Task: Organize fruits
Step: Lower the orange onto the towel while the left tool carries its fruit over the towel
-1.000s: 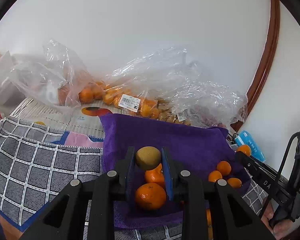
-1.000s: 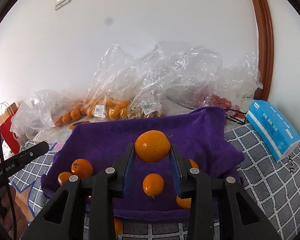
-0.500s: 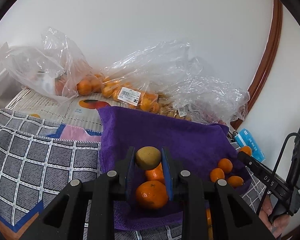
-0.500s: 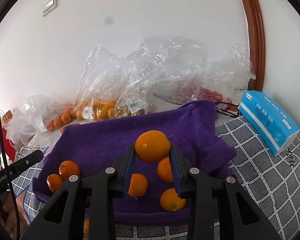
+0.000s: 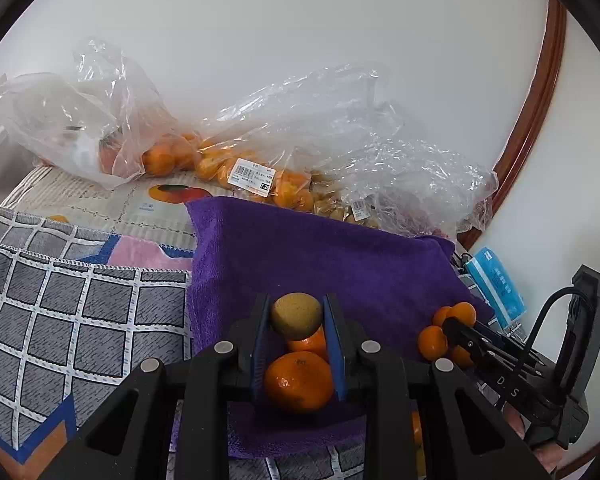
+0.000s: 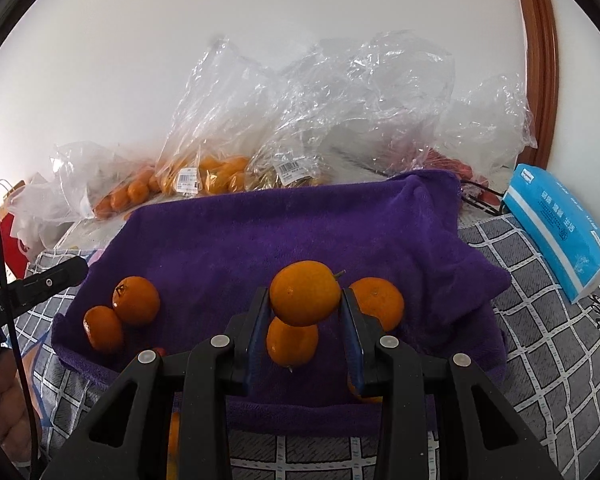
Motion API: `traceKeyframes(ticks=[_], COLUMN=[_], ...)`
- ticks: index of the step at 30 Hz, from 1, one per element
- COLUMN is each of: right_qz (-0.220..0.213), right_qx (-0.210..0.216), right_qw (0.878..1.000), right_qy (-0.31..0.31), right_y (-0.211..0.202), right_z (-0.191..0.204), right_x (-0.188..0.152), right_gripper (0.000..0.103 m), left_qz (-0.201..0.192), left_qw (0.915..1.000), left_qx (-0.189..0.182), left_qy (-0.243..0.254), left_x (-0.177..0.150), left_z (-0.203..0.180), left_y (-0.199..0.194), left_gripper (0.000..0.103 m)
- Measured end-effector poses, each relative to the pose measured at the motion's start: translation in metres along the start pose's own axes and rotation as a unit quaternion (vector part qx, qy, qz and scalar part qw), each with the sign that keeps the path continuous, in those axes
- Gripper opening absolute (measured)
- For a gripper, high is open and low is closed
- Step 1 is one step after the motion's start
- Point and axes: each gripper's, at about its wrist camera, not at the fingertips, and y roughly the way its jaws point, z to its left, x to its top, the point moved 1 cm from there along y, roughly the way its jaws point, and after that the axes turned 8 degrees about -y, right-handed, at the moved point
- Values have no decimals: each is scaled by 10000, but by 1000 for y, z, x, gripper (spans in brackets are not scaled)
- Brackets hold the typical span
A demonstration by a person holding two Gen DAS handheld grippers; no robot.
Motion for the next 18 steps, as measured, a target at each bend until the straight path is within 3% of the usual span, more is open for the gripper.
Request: traceKeyframes(ticks=[18], right_qz=[120], right_qx=[-42], right_qw=[9999], right_qy=[7], right_y=[5], right_z=[0], right_x=[-2], right_gripper=[35], left_qz=[186], left_qw=[9998], left_qx=[23], left_qy=[-14], left_x=[-1], left_z=[2], left_y=[8], left_gripper=[25])
